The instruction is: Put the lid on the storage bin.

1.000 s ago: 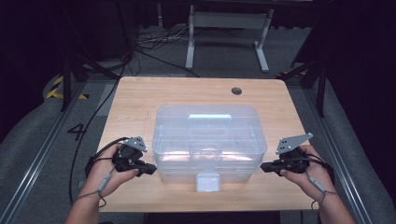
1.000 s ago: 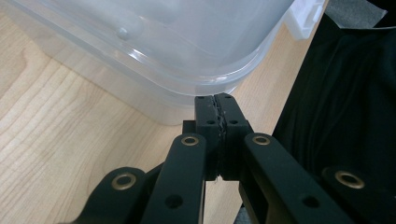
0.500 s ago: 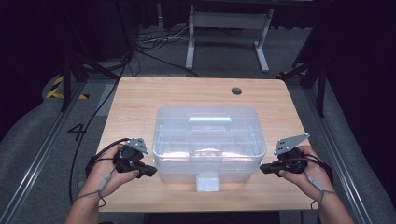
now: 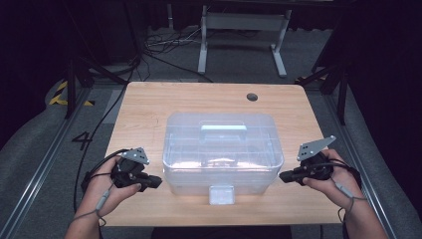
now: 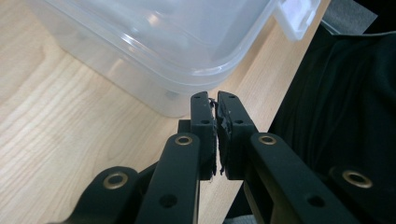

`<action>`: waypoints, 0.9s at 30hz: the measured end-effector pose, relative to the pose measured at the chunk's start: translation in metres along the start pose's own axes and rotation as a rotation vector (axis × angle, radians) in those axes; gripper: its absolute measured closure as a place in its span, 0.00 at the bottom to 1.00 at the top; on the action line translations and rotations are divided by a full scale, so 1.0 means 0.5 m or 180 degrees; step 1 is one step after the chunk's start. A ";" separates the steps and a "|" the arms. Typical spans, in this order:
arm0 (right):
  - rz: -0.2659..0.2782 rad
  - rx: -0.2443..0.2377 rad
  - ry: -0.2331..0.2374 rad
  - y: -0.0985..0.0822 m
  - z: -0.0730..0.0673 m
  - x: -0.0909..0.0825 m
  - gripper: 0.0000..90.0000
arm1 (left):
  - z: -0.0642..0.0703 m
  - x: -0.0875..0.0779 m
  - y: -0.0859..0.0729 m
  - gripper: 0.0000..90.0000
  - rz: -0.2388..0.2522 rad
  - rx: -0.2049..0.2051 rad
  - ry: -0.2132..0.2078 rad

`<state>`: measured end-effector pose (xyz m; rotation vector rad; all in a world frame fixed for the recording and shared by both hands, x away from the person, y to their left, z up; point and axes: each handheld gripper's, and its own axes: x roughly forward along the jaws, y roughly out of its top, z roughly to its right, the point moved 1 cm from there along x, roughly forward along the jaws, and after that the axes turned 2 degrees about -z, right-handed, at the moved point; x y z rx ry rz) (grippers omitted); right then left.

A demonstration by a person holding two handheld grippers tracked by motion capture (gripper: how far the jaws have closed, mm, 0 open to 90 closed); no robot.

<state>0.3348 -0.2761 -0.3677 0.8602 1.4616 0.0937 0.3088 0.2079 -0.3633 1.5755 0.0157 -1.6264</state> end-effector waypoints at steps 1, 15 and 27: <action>0.0040 -0.0013 0.0004 0.000 0.004 -0.006 0.97 | -0.001 -0.006 0.002 0.95 0.0031 -0.0009 0.0025; 0.0596 0.0160 -0.0289 0.008 0.063 -0.062 0.97 | -0.033 -0.043 0.031 0.94 0.0549 -0.0271 0.0366; 0.0789 0.0587 -0.0807 -0.022 0.144 -0.055 0.97 | -0.127 -0.018 0.017 0.92 0.0694 -0.0655 0.0749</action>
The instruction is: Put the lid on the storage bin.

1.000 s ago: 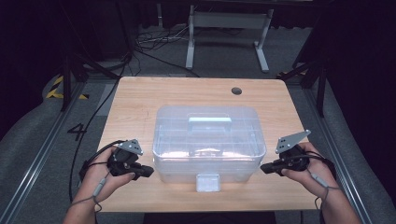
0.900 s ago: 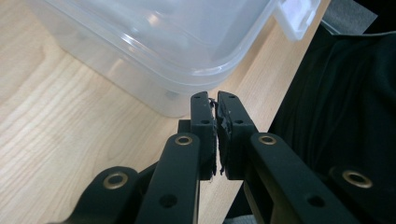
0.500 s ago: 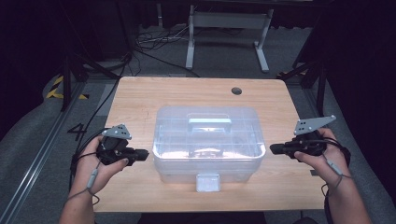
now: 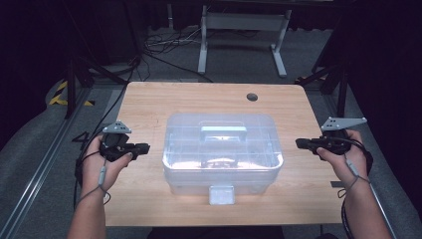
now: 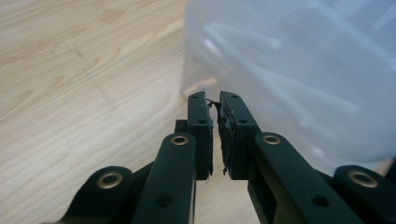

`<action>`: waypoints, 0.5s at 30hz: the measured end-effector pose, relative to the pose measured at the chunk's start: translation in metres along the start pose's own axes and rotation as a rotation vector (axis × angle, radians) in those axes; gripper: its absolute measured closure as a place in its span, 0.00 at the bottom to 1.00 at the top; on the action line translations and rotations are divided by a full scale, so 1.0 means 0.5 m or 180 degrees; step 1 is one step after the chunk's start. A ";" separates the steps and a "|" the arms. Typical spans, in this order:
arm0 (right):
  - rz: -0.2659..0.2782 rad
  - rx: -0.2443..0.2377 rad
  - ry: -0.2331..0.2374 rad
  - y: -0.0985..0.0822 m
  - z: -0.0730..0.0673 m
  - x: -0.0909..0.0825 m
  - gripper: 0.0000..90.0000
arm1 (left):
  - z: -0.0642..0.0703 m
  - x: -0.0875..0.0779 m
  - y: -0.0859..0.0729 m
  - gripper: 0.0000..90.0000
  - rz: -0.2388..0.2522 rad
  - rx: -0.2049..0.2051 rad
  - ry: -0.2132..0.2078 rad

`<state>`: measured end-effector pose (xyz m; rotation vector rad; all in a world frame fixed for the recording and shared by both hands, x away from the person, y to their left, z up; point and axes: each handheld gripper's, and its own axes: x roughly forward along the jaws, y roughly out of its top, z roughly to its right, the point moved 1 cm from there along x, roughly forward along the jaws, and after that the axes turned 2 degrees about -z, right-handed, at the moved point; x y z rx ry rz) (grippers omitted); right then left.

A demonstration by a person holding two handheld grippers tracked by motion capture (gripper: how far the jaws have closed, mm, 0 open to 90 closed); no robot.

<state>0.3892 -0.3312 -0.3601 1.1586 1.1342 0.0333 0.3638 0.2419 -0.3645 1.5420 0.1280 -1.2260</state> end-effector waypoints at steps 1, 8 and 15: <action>-0.0003 0.0026 -0.0025 -0.003 0.007 0.004 0.97 | 0.000 0.000 0.000 0.92 0.0000 0.0000 0.0000; -0.0013 0.0137 -0.0136 -0.029 0.051 0.038 0.95 | -0.033 0.039 -0.005 0.91 -0.0038 -0.0122 0.0120; -0.0109 0.0294 -0.0204 -0.064 0.089 0.087 0.92 | -0.053 0.083 -0.029 0.90 -0.0201 -0.0239 0.0243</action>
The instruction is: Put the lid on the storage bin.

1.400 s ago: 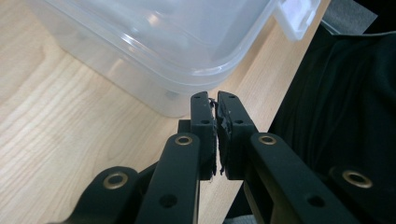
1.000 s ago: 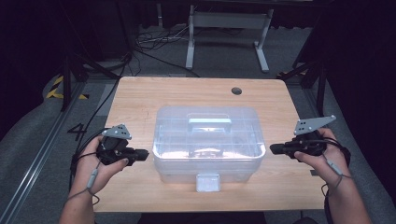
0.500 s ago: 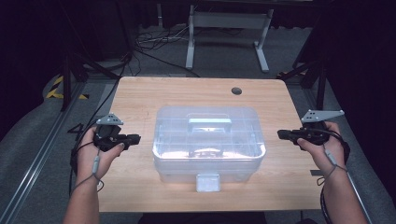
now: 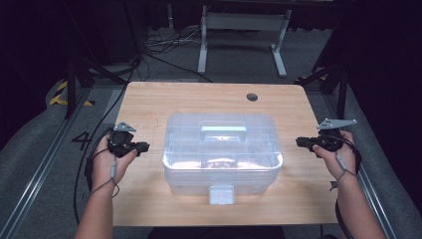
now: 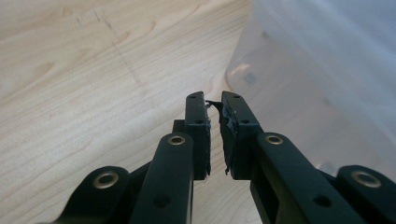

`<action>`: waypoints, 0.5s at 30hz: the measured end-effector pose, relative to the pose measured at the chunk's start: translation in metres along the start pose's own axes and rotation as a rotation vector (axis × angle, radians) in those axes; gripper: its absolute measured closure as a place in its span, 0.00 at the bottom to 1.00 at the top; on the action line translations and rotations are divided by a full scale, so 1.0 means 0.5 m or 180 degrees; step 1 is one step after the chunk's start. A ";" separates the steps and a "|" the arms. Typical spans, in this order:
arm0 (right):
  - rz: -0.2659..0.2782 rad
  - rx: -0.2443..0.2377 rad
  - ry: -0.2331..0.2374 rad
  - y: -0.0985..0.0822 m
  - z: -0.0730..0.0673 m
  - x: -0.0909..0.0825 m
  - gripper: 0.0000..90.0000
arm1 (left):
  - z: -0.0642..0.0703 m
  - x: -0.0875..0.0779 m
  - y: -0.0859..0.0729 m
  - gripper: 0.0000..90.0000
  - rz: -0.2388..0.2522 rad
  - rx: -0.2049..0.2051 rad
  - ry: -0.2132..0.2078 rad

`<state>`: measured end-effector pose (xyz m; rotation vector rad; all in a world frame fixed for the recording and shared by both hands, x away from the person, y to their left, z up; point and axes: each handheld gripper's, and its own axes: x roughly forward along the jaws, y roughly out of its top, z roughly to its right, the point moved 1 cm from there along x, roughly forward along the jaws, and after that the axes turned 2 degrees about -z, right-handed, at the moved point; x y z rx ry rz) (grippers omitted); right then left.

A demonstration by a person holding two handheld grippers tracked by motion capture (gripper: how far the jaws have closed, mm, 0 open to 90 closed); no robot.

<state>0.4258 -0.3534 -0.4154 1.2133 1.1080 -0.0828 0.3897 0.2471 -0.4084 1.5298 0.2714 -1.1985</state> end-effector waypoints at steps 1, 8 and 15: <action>-0.0013 -0.0017 -0.0009 -0.003 0.003 0.005 0.92 | -0.004 0.006 -0.005 0.90 -0.0022 -0.0031 0.0025; -0.0106 0.0016 -0.0062 -0.026 0.014 0.047 0.91 | -0.013 0.030 -0.028 0.89 -0.0129 -0.0017 0.0080; -0.0168 0.0011 -0.0067 -0.044 0.014 0.077 0.91 | -0.010 0.042 -0.037 0.88 -0.0202 0.0064 0.0060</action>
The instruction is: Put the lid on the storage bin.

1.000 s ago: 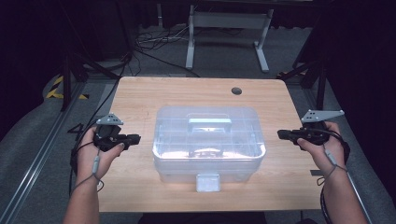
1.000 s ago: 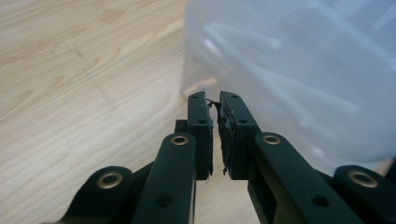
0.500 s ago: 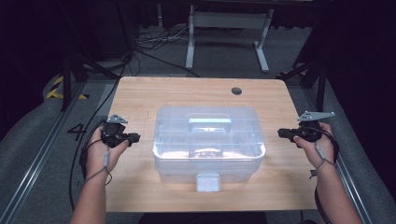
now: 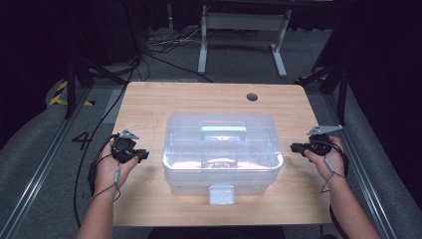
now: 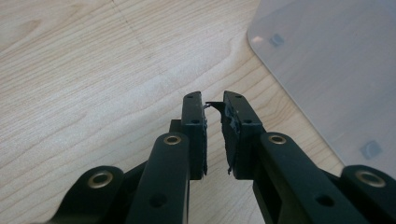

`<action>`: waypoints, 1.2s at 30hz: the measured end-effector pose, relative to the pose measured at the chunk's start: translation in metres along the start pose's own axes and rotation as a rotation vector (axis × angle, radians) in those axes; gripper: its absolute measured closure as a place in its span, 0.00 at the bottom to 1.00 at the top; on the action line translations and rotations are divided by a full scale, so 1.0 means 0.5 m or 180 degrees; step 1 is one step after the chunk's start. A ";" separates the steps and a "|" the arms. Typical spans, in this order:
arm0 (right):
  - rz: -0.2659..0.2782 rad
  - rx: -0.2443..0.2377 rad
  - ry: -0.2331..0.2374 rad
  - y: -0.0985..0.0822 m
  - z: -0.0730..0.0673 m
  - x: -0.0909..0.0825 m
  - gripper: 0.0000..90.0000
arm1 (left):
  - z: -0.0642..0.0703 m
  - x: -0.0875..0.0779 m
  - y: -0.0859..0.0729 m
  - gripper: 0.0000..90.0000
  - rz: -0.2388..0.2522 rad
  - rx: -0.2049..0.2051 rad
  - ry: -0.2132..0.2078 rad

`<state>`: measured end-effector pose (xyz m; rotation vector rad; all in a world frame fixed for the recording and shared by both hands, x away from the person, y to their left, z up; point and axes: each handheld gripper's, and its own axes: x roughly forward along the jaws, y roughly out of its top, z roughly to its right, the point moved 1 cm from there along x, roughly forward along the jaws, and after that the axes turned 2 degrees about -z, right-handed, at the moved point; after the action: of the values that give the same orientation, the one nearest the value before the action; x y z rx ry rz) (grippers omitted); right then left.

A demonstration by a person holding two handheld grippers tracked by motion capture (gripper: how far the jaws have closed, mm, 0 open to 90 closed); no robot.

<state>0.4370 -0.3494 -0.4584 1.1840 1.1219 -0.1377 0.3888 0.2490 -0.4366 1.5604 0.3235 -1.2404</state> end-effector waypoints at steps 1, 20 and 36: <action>-0.0001 -0.0013 -0.0003 -0.001 0.001 0.002 0.91 | 0.001 0.001 -0.002 0.88 -0.0018 -0.0023 -0.0014; 0.0032 -0.0122 -0.0086 -0.014 -0.024 0.036 0.90 | -0.009 0.030 -0.048 0.83 0.0073 -0.0021 -0.0097; 0.0034 -0.0103 -0.0079 -0.022 -0.032 0.053 0.86 | -0.016 0.046 -0.059 0.76 0.0154 -0.0095 -0.0135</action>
<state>0.4332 -0.3300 -0.4845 1.1565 1.0921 -0.1255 0.3812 0.2587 -0.4728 1.5060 0.2743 -1.2241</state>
